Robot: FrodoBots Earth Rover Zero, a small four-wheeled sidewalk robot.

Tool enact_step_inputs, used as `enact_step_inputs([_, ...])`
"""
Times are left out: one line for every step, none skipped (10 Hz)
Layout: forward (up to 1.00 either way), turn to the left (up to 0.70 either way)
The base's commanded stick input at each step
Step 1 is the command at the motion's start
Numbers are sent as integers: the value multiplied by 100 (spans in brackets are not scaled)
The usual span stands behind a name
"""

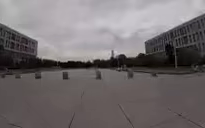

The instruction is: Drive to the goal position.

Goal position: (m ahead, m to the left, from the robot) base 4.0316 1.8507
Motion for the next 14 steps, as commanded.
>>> enact_step_inputs([70,-19])
enact_step_inputs([70,-7])
enact_step_inputs([70,0])
enact_step_inputs([70,0])
enact_step_inputs([70,0])
enact_step_inputs([70,0])
enact_step_inputs([70,0])
enact_step_inputs([70,3])
enact_step_inputs([70,5])
enact_step_inputs([70,19])
enact_step_inputs([70,35])
enact_step_inputs([70,35])
enact_step_inputs([70,35])
enact_step_inputs([70,35])
